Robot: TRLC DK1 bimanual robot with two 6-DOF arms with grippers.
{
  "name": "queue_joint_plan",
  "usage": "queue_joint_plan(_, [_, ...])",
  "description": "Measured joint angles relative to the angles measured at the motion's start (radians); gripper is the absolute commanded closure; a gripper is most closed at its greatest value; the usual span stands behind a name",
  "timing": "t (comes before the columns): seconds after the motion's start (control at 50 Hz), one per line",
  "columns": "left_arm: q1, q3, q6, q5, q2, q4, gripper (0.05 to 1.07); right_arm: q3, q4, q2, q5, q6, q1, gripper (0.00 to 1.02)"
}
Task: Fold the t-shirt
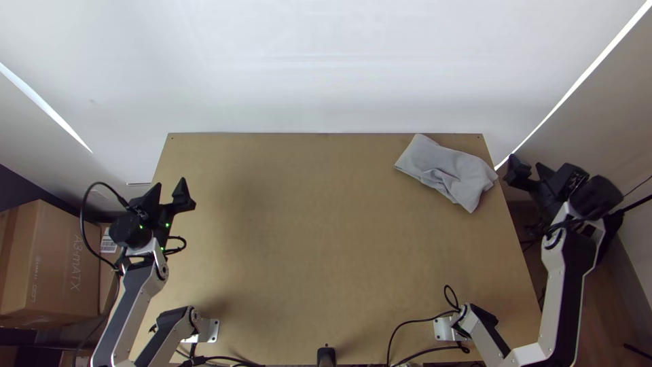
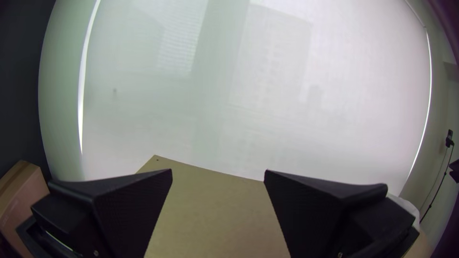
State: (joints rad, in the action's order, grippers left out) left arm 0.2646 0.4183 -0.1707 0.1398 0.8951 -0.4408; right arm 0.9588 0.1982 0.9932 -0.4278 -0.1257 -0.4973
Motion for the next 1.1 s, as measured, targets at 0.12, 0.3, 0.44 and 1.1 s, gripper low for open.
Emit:
queue_joint_plan(0.12, [-0.028, -0.074, 0.0, -0.035, -0.07, -0.028, 0.1, -0.16, -0.079, -0.072, 0.021, -0.018, 0.012, 0.04])
queue_joint_plan(0.3, [-0.055, -0.159, 0.024, -0.074, -0.206, -0.082, 0.1, -0.394, -0.277, -0.325, 0.076, -0.044, 0.063, 0.04])
queue_joint_plan(0.44, [-0.113, -0.266, 0.08, -0.101, -0.398, -0.104, 0.1, -0.544, -0.372, -0.557, 0.085, -0.062, 0.072, 0.04])
queue_joint_plan(1.1, [-0.157, -0.381, 0.089, -0.119, -0.811, 0.265, 0.1, -0.94, -0.479, -0.994, 0.249, -0.109, 0.111, 0.04])
